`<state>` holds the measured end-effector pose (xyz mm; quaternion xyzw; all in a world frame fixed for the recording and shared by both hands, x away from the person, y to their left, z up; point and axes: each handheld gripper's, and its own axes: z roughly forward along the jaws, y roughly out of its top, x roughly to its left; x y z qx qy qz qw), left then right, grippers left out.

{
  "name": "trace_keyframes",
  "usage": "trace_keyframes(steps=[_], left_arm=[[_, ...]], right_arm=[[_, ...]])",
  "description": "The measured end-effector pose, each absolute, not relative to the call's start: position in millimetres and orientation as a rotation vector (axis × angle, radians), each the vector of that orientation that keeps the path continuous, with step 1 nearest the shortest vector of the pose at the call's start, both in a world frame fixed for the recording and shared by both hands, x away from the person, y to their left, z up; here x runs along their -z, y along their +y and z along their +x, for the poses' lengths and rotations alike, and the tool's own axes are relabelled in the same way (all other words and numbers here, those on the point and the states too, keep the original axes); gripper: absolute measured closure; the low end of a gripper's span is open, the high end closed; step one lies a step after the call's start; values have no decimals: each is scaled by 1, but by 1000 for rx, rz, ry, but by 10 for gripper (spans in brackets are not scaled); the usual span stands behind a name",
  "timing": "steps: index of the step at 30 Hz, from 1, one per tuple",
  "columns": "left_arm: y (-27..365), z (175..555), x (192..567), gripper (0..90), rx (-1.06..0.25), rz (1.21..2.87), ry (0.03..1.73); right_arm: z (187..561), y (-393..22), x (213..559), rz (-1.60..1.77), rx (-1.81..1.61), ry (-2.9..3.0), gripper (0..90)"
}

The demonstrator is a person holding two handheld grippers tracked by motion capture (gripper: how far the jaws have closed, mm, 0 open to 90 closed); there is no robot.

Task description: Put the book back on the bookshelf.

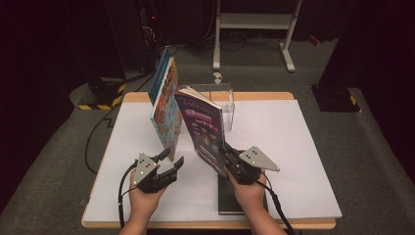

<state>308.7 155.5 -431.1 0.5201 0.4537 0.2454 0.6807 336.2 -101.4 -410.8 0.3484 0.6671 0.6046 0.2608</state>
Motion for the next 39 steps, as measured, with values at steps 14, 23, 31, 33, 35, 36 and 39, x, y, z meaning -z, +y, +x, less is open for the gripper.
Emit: trace_keyframes(steps=[14,23,31,33,35,36,39], left_arm=[[120,313,391,286,-431,1141,911],[92,324,368,226,-355,1146,869],[80,334,368,187,-338,1146,910],[79,334,369,184,-333,1137,916],[79,333,370,179,-331,1138,919],[79,332,370,178,-330,1139,919],[79,329,371,171,-337,1138,921]], right_arm=[[323,-98,416,906,-1612,1802,837],[320,-94,418,893,-1614,1809,836],[316,-93,420,860,-1612,1822,834],[315,-92,421,847,-1616,1828,833],[313,-91,421,847,-1623,1839,831],[312,-91,421,846,-1626,1846,830],[311,-91,422,838,-1648,1865,822]])
